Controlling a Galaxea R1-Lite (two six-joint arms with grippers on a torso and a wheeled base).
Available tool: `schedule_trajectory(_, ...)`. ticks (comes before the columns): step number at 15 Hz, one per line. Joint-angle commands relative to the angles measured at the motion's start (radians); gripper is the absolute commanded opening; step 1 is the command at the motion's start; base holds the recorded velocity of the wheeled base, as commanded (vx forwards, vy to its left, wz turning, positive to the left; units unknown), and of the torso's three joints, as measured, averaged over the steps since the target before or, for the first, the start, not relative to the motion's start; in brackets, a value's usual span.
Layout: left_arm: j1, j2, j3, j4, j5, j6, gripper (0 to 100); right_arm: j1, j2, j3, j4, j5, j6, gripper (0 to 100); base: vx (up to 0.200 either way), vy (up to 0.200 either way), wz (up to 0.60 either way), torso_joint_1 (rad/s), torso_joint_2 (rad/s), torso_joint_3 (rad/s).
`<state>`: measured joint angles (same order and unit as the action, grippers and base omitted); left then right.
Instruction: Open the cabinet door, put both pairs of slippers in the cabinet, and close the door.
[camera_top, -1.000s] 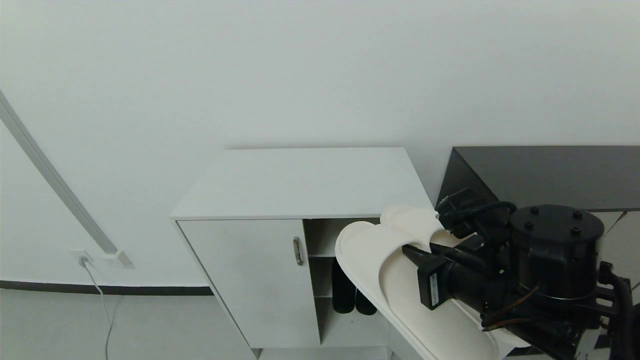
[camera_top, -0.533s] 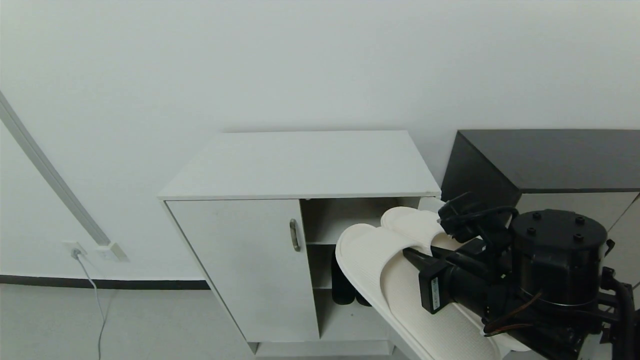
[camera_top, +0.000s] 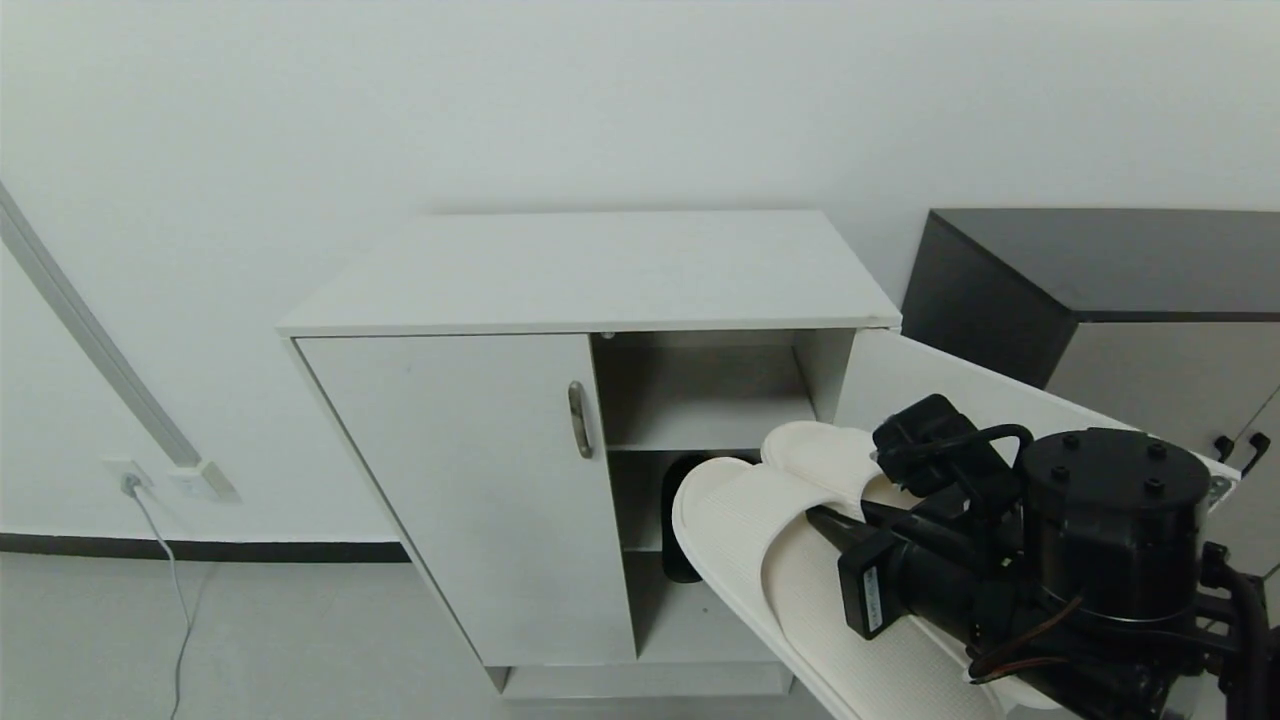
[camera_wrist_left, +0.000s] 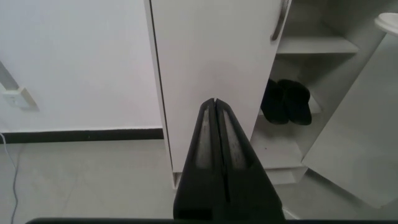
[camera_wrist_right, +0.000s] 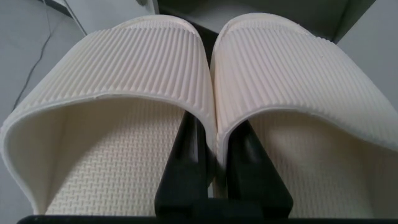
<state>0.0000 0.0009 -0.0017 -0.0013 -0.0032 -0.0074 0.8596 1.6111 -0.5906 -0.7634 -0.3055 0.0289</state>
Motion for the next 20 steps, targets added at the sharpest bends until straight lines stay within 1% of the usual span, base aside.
schedule_trajectory(1,0.0,0.001,0.0,0.0,0.0,0.0,0,0.001,0.003,0.0,-0.001,0.0,0.0,0,0.0,0.0,0.0,-0.188,0.5,0.315)
schedule_trajectory(6,0.0,0.001,0.0,0.0,0.0,0.0,0,0.006,0.006,0.002,-0.001,0.0,0.0,0,0.0,0.0,0.0,-0.161,0.49,0.329)
schedule_trajectory(11,0.0,0.001,0.0,0.0,0.0,0.0,0,0.013,0.004,0.011,-0.001,0.0,-0.001,0,0.0,0.0,0.0,-0.115,0.46,0.344)
schedule_trajectory(17,0.0,0.001,0.0,0.0,0.002,-0.002,0,0.013,0.004,0.017,-0.002,0.002,-0.001,0,0.0,0.0,0.0,-0.046,0.44,0.397)
schedule_trajectory(20,0.0,0.001,0.0,0.0,0.002,-0.002,0,0.015,0.004,0.018,-0.011,0.0,-0.001,0,0.0,0.0,0.0,0.002,0.18,0.183)
